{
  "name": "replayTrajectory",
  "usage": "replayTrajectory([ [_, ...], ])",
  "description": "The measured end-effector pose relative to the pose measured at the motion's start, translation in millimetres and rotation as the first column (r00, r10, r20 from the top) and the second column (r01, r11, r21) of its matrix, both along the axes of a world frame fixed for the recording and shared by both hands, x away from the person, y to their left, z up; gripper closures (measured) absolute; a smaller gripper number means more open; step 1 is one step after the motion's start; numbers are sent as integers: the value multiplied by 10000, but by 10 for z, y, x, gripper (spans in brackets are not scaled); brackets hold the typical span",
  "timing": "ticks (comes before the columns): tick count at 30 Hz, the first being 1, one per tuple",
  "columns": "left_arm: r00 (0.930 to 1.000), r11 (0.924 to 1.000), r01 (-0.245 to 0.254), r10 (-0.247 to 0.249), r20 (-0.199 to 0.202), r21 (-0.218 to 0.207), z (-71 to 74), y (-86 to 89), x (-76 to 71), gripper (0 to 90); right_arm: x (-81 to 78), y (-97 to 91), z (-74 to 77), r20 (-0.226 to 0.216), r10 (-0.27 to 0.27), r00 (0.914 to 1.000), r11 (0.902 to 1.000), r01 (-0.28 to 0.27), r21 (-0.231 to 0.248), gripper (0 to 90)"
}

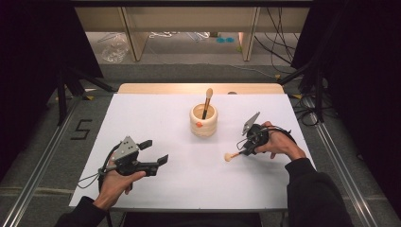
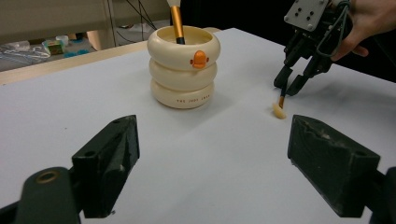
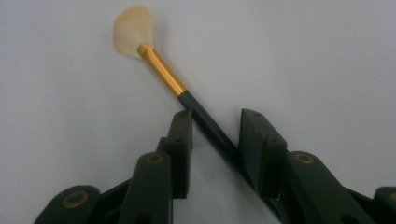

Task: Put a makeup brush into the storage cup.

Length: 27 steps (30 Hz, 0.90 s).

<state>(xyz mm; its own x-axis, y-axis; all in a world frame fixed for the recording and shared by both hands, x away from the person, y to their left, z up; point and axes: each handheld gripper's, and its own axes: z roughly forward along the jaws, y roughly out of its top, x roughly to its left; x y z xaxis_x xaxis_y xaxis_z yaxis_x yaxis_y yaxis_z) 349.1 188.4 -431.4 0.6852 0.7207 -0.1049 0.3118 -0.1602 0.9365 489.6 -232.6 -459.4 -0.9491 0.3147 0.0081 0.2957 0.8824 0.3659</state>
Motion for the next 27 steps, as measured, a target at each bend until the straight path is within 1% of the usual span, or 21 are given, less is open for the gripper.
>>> replayTrajectory([
  [4, 10000, 10000, 0, 0, -9, -15, -2, -3, 1, 167, -7, -4, 6, 24, -2, 10000, 9999, 3, -121, 705],
  [5, 10000, 10000, -6, 6, -16, -23, -2, -4, 0, 167, -9, -3, 10, -36, 49, 10000, 9999, -50, -163, 712],
  [6, 9999, 9999, -56, 55, -84, -102, -5, -10, -3, 167, -12, 1, 14, -45, 65, 10000, 9997, -66, -224, 719],
  [7, 9999, 9999, -60, 59, -85, -95, -4, -10, -4, 167, -16, 10, 19, -89, 36, 10000, 9995, -38, -312, 729],
  [10, 10000, 9999, -53, 52, -83, -88, -3, -10, -4, 167, -22, 51, 32, -119, 185, 9998, 9976, -193, -663, 754],
  [11, 10000, 10000, -4, 4, -13, -12, 0, -4, -1, 167, -20, 63, 36, -146, 241, 9996, 9970, -251, -739, 758],
  [15, 10000, 10000, 13, -13, 8, -34, -1, 1, 2, 167, -12, 97, 47, -251, 270, 9993, 9942, -295, -1034, 771],
  [21, 10000, 10000, -6, 6, 2, -19, 1, 1, -1, 168, -9, 101, 46, -342, 341, 9988, 9937, -375, -1059, 804],
  [27, 10000, 10000, 21, -21, -14, 38, 0, 3, 0, 167, -22, 123, 52, -370, 292, 9989, 9914, -336, -1264, 828],
])
